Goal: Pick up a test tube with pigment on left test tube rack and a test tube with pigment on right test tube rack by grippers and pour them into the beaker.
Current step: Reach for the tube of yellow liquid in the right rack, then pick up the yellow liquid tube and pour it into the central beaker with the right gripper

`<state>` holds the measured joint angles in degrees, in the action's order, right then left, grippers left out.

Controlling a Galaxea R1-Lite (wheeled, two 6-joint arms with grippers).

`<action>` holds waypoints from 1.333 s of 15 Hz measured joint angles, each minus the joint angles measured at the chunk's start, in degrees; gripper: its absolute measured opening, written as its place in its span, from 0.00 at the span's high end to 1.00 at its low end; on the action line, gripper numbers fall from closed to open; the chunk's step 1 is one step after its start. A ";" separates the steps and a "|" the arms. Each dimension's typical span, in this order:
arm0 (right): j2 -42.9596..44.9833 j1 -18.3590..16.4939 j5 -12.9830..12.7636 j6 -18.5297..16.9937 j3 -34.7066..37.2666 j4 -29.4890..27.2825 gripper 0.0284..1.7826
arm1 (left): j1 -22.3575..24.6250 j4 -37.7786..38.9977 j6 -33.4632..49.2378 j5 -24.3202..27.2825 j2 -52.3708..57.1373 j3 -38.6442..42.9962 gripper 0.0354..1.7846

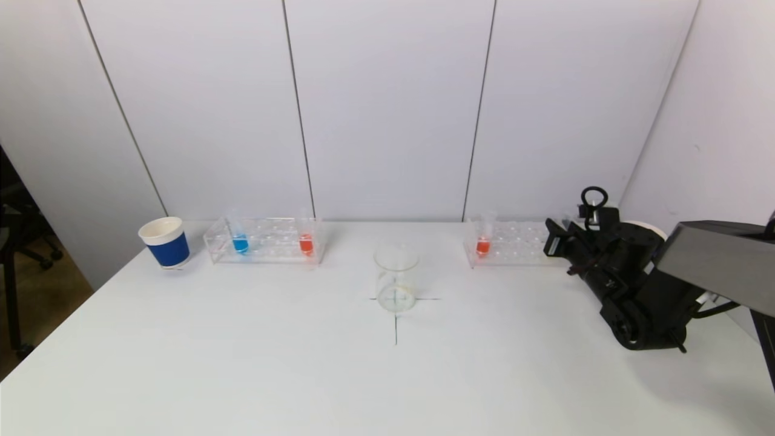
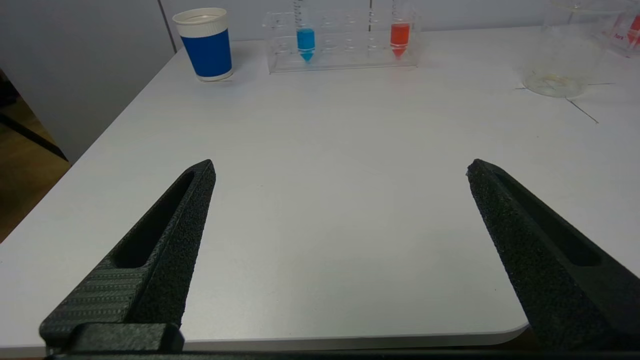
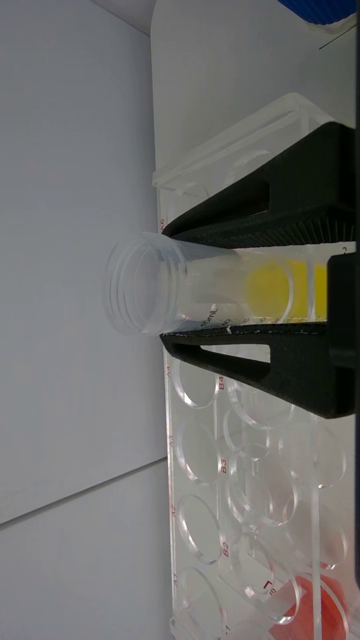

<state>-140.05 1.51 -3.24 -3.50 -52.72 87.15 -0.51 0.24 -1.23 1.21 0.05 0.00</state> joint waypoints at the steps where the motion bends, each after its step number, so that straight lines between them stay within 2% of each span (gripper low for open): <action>1: 0.00 0.00 0.00 0.00 0.00 0.00 0.74 | 0.00 0.00 0.00 0.02 0.00 0.00 0.01; 10: 0.85 -0.04 -0.23 0.28 0.30 0.00 0.74 | -0.01 -0.02 0.00 0.00 0.00 0.00 0.01; 12: 1.76 -0.06 -0.87 0.72 0.52 0.00 0.74 | 0.00 0.00 0.02 0.02 0.00 0.00 0.01; 20: 7.57 -0.39 -0.80 1.77 1.33 0.00 0.74 | 0.00 0.00 -0.02 0.02 0.00 0.00 0.01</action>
<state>-132.48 1.12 -4.05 -1.73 -51.40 87.15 -0.51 0.24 -1.26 1.23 0.05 0.00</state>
